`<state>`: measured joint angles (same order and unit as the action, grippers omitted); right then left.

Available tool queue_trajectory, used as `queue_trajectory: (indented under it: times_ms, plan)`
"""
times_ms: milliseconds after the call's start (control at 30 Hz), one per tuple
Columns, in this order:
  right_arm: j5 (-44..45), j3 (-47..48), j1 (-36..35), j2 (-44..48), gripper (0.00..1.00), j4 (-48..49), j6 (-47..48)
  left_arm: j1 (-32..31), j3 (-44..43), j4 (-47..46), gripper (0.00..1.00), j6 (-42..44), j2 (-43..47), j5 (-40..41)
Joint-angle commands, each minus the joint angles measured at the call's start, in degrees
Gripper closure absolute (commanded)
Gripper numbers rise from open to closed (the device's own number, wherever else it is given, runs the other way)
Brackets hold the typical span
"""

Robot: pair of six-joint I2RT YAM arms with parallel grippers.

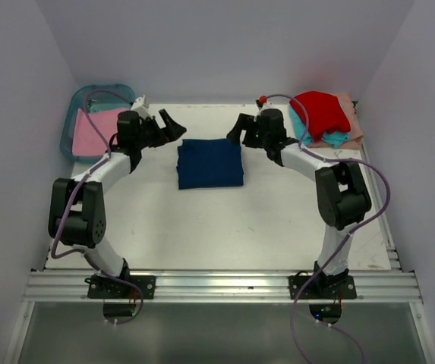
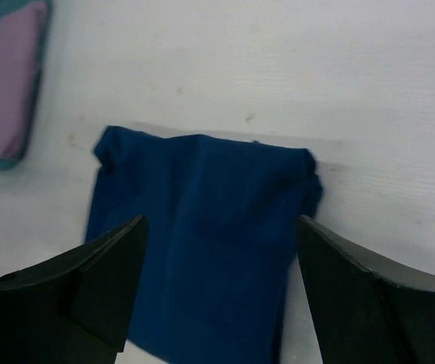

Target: Fold and stack the t-shirts

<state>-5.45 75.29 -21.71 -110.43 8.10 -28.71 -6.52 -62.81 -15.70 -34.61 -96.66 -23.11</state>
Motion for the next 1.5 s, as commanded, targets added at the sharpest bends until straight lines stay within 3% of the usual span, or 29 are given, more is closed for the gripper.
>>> queue_trajectory:
  times_ms: [0,33,67,100,133,267,400,567,733,900,1033,1100,1167,1300,1400,1467]
  plan:
    - [-16.03,2.58,0.36,0.15,0.22,5.69,-2.22,-0.24,1.90,11.18,0.00,4.10,-0.36,3.59]
    - [-24.78,3.54,0.44,-1.96,0.61,7.35,-6.06,-0.24,1.55,12.44,0.00,4.72,-0.98,4.21]
    - [-27.57,6.60,0.45,-3.89,1.00,8.24,-8.97,-0.33,1.89,12.37,0.00,5.16,-2.20,3.78]
    - [-30.29,8.19,0.45,-9.05,1.00,10.16,-12.04,-0.42,1.90,12.02,0.00,5.52,-3.17,2.91]
    - [-36.50,9.78,0.36,-11.80,1.00,12.45,-18.16,-0.59,0.94,13.41,0.00,5.95,-4.40,2.03]
    - [-39.03,13.84,0.36,-21.31,1.00,20.37,-27.01,-1.47,1.01,13.70,0.00,6.22,-8.11,-2.35]
    - [-34.63,12.69,0.18,-22.90,1.00,14.15,-23.06,-3.75,4.62,2.82,0.00,4.03,-5.29,-8.52]
    - [-28.57,12.51,0.18,-23.42,1.00,4.93,-16.65,-7.01,0.85,2.43,0.00,2.27,-5.12,-12.38]
    - [-24.69,13.04,0.27,-24.30,1.00,1.92,-14.36,-8.24,0.76,-6.35,0.00,-5.90,-3.71,-16.00]
    - [-28.99,6.55,0.27,-20.45,1.00,17.80,-16.64,-8.42,-1.79,-6.53,0.00,-7.58,-3.54,-17.32]
    - [-34.35,1.80,1.15,-16.75,1.00,34.74,-22.25,-9.38,-0.65,-5.31,0.00,-6.26,4.96,-12.41]
    - [-35.50,1.01,2.02,-15.35,0.90,39.25,-26.20,-10.44,-1.00,-3.99,0.00,-4.51,7.44,-10.56]
    - [-36.20,-0.66,2.46,-14.29,0.87,44.18,-28.41,-10.88,-1.88,-1.54,0.00,-3.72,9.30,-9.23]
    - [-35.33,-3.21,3.60,-11.13,0.53,45.00,-30.44,-11.32,-3.19,-0.65,0.00,-2.48,7.46,-9.67]
    - [-29.63,-6.72,4.14,-5.51,0.36,33.52,-22.65,-11.58,-4.43,1.03,0.00,-2.22,-0.34,-12.47]
    - [-21.33,-7.34,4.14,-0.68,0.25,18.15,-15.54,-11.84,-4.08,0.76,0.00,-2.13,-3.17,-11.87]
